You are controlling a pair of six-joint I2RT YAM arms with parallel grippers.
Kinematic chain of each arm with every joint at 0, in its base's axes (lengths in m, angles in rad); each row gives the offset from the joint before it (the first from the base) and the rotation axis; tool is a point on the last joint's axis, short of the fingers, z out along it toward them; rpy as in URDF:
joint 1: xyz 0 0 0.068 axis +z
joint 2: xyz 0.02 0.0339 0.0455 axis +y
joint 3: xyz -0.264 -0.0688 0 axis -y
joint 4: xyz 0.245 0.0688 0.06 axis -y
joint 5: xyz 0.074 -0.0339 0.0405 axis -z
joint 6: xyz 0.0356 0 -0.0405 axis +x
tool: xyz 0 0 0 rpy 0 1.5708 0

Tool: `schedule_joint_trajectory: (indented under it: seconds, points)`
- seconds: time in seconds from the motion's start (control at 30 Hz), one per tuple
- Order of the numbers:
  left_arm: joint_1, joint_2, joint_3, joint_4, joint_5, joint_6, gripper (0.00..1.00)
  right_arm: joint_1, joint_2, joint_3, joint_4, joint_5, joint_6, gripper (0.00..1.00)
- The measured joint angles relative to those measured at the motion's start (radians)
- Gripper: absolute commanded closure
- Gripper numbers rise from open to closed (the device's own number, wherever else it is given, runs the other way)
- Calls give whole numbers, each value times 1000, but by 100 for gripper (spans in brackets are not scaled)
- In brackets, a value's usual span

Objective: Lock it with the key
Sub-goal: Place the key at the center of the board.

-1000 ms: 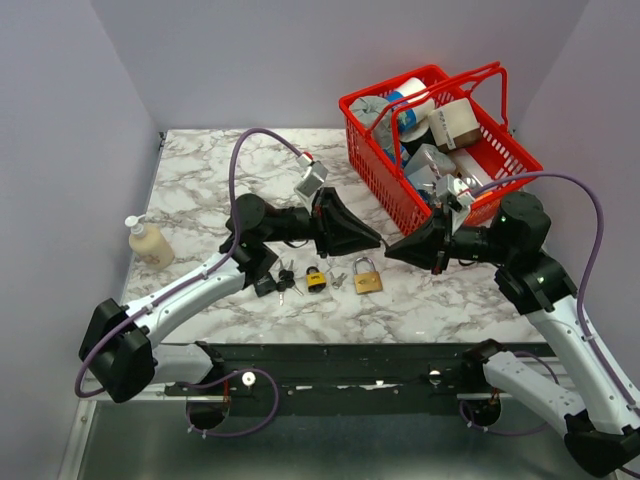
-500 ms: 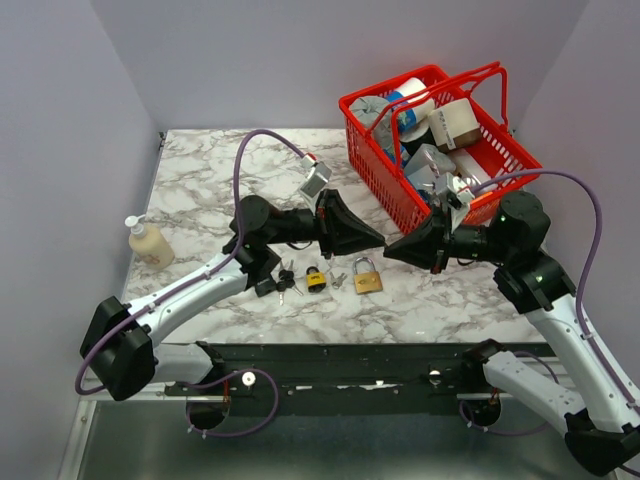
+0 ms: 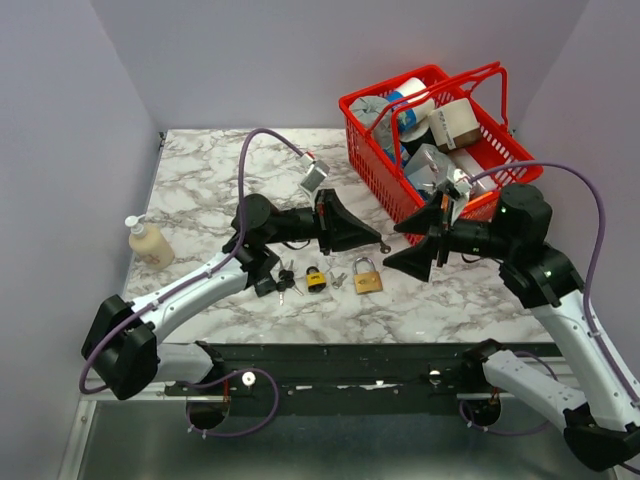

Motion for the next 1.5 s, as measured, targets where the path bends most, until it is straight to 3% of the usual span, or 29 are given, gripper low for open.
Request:
schedule_joint_trajectory:
  seconds: [0.17, 0.37, 0.6, 0.83, 1.2, 1.5]
  points:
    - [49, 21, -116, -4, 0, -80, 100, 0, -48, 109, -156, 136, -84, 0]
    - [6, 182, -172, -20, -17, -100, 100, 0, -111, 136, -247, 209, -137, 0]
    - [-16, 428, -167, 3, -79, -181, 100, 0, -72, 154, -309, 249, -172, 0]
    - [-34, 674, -65, 6, -129, -237, 100, 0, -83, 157, -327, 271, -180, 0]
    - [-35, 738, 99, -172, -267, -193, 100, 0, -108, 135, -327, 275, -180, 0]
    - [-66, 761, 132, -319, -290, -164, 99, 0, -116, 112, -327, 287, -177, 0]
